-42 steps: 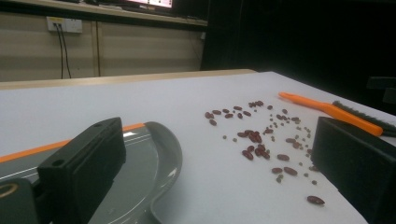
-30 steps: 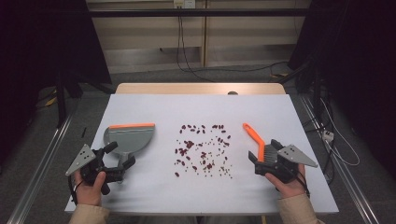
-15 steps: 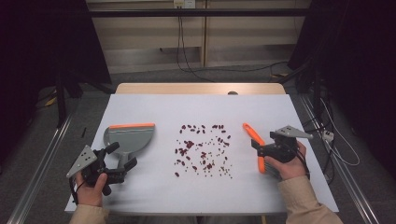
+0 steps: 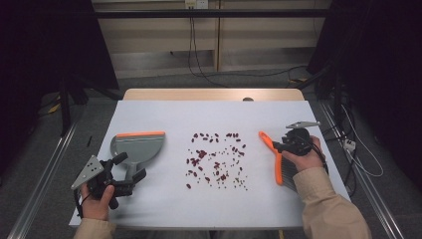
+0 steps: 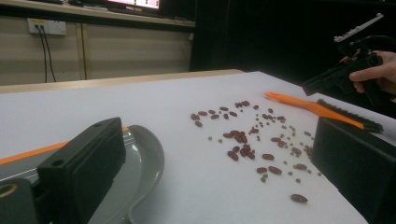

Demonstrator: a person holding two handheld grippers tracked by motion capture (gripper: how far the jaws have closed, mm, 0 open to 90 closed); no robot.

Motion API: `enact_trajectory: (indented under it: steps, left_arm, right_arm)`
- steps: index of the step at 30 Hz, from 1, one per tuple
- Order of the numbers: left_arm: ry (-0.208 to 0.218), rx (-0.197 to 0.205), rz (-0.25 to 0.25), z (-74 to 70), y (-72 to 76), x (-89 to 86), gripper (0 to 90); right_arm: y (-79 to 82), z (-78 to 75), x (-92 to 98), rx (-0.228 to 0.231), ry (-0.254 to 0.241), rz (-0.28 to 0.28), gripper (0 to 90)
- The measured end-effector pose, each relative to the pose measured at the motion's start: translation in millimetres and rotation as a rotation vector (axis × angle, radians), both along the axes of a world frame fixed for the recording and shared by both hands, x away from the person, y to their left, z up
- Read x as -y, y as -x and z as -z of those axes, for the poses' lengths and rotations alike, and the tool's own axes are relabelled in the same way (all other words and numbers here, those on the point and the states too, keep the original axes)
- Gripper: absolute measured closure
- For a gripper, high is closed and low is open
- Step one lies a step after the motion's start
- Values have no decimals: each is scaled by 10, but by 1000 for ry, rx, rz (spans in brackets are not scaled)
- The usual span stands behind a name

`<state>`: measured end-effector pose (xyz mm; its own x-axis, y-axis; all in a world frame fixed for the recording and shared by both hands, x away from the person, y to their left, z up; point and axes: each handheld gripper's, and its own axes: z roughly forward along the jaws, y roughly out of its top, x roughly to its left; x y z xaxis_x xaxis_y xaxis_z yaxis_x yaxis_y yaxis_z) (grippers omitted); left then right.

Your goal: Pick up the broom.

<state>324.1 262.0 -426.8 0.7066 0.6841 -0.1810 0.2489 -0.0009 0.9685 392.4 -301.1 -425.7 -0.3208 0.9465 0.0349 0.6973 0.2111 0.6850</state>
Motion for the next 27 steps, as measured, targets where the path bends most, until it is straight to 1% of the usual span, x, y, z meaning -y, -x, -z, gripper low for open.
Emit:
enact_trajectory:
  steps: [1,2,3,4,5,6,7,8,9,10,11,12,15,17,19,20,21,22,24,26,27]
  left_arm:
    - [-1,-1,2,1,0,2,31]
    - [-3,-1,3,2,-1,2,31]
    - [-7,-1,5,3,-2,0,31]
    - [-4,-3,4,5,-2,5,31]
    - [-2,-4,4,5,-3,8,31]
    - [-3,-4,4,5,-3,10,30]
    - [-4,-4,6,6,-3,11,31]
    - [-6,-3,7,6,-3,10,31]
    - [-8,-3,9,8,-4,11,31]
    - [-10,-4,10,9,-3,12,31]
    - [-10,-5,11,11,-3,15,31]
    - [-8,-5,11,14,-5,15,31]
    - [-12,-7,11,18,-11,15,31]
    - [-12,-7,11,17,-12,21,31]
    - [-17,-7,12,17,-13,28,30]
    - [-16,-7,12,18,-13,38,31]
    - [-19,-6,15,19,-14,43,31]
    - [-19,-6,18,20,-15,51,31]
    - [-23,-5,17,18,-15,57,31]
    - [-23,1,15,10,-8,63,31]
    - [-23,3,14,6,-3,65,31]
  right_arm:
    - [-27,8,2,-23,5,-8,580]
    - [-47,15,1,-36,13,-8,594]
    - [-65,22,-5,-49,27,-13,637]
    - [-88,29,-8,-79,24,-35,636]
    - [-111,40,-11,-98,22,-44,632]
    - [-130,50,-22,-113,30,-44,632]
    - [-148,57,-31,-128,52,-41,632]
    - [-184,74,-45,-145,63,-42,648]
    - [-184,74,-45,-145,63,-42,648]
    - [-216,91,-66,-170,73,-44,683]
    - [-233,105,-77,-192,74,-54,698]
    - [-233,105,-77,-192,74,-54,698]
    - [-282,163,-121,-242,110,-62,672]
    - [-305,165,-127,-252,117,-75,671]
    - [-327,174,-106,-259,100,-89,672]
    - [-345,179,-103,-271,88,-74,676]
    - [-345,179,-103,-271,88,-74,676]
    - [-348,180,-126,-272,105,-61,684]
    - [-351,180,-128,-276,104,-56,691]
    - [-351,187,-107,-280,71,-36,700]
    - [-351,191,-91,-275,63,-43,702]
